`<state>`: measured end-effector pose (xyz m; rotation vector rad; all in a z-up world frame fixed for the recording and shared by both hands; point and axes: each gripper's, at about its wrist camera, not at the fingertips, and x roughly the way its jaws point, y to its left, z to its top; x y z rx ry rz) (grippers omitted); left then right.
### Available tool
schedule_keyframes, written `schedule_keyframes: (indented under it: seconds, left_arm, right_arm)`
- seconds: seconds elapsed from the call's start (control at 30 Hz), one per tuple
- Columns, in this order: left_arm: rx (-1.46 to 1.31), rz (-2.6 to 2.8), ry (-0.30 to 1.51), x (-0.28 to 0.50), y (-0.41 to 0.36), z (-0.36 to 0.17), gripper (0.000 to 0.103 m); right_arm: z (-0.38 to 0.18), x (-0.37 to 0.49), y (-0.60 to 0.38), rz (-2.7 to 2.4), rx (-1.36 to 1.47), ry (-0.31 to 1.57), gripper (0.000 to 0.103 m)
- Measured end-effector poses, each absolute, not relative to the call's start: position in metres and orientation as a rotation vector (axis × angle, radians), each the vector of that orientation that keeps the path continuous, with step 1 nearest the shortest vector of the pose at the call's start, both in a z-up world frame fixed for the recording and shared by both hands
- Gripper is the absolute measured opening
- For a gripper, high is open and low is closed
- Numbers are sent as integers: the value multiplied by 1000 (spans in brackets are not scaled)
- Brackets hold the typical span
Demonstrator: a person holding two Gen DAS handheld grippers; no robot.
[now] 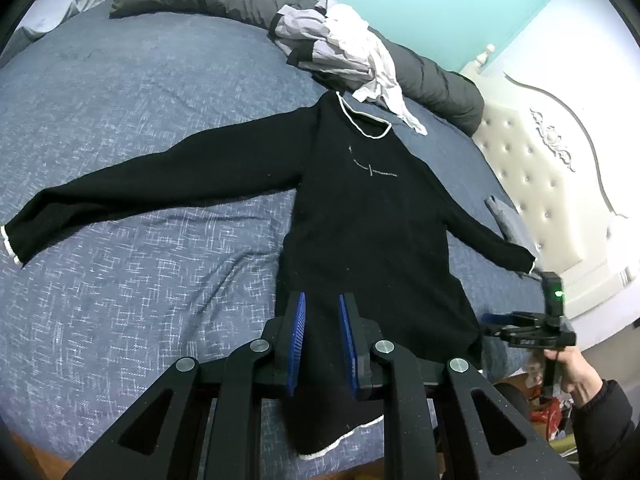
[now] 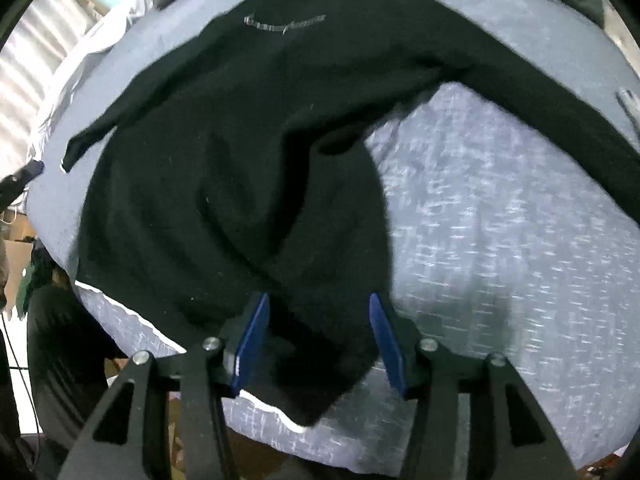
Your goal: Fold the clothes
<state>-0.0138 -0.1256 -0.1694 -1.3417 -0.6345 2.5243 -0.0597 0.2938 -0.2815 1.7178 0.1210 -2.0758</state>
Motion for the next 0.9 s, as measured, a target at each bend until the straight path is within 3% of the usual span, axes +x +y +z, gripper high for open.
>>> schedule_keyframes:
  seconds: [0.17, 0.23, 0.33, 0.9]
  left_arm:
    - [-1342, 2537, -636, -11, -132, -166, 19]
    - [-1350, 2540, -641, -11, -136, -167, 19]
    - [-1352, 2545, -645, -8, -139, -167, 19]
    - [-1429, 2481, -661, -12, -131, -198, 20]
  right_arm:
    - [-297, -58, 276, -2015, 1708, 194, 50]
    - [-301, -56, 271, -2000, 1693, 244, 25]
    - [-302, -57, 273, -2013, 1680, 273, 8]
    - [-237, -57, 347, -2223, 1548, 130, 4]
